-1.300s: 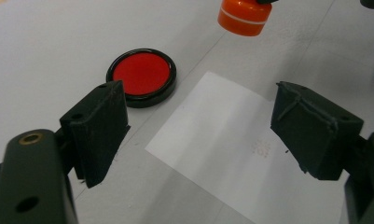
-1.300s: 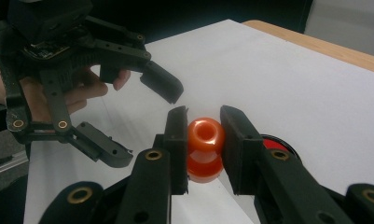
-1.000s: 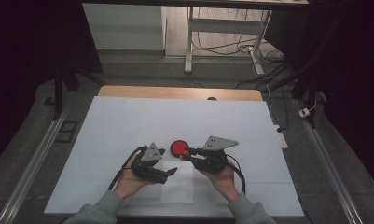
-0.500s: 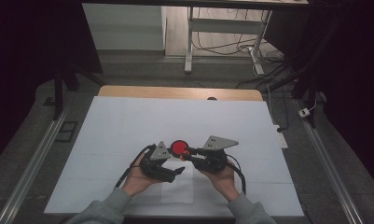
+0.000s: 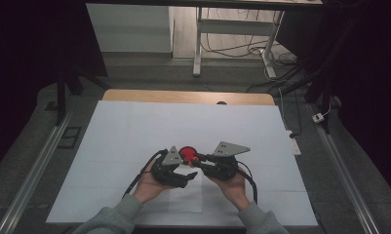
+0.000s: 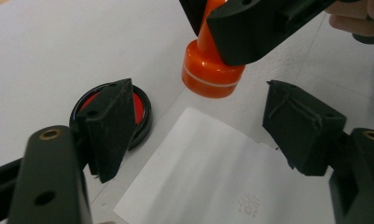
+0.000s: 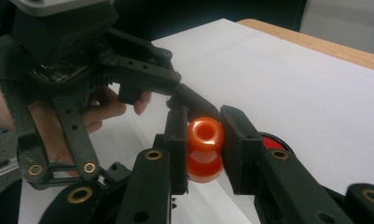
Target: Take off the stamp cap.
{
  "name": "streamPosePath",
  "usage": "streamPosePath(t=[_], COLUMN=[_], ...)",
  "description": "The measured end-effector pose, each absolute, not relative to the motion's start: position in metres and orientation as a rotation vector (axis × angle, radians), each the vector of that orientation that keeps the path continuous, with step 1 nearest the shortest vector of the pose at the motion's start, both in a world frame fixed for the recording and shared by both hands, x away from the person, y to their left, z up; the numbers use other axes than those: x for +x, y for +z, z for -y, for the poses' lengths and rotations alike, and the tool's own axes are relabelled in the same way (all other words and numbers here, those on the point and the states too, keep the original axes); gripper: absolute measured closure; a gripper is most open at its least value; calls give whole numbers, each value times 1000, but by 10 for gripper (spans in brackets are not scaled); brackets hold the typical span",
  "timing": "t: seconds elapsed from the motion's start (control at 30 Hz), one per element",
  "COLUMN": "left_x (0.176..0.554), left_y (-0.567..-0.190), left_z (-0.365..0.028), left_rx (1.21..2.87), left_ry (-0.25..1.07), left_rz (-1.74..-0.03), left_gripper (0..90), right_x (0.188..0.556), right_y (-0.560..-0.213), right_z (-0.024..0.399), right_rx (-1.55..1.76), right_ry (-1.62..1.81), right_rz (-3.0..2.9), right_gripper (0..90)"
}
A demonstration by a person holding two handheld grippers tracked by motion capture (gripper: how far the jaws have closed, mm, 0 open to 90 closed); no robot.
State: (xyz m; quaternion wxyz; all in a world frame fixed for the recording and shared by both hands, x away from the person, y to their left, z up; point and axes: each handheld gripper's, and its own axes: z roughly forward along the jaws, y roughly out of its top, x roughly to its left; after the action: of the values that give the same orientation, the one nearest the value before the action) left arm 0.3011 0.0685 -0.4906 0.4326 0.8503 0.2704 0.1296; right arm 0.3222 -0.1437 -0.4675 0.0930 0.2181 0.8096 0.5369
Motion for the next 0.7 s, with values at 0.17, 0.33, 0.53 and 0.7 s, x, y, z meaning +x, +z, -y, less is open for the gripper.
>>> streamPosePath(t=[0.17,0.33,0.53,0.7], left_x=[302,303,303,303], left_y=[-492,-492,-493,-493], left_z=[-67,-66,-65,-64], left_rx=[2112,2110,2114,2114], left_ry=[325,326,326,333], left_rz=[-666,-653,-641,-628], left_gripper=[314,389,439,499], right_x=[322,322,322,322], right_y=[-468,-467,-467,-468], right_z=[144,144,144,144], right_rx=[647,645,645,645], right_ry=[1602,1606,1606,1602], right_rz=[-2402,-2397,-2399,-2404], right_gripper=[719,719,718,719])
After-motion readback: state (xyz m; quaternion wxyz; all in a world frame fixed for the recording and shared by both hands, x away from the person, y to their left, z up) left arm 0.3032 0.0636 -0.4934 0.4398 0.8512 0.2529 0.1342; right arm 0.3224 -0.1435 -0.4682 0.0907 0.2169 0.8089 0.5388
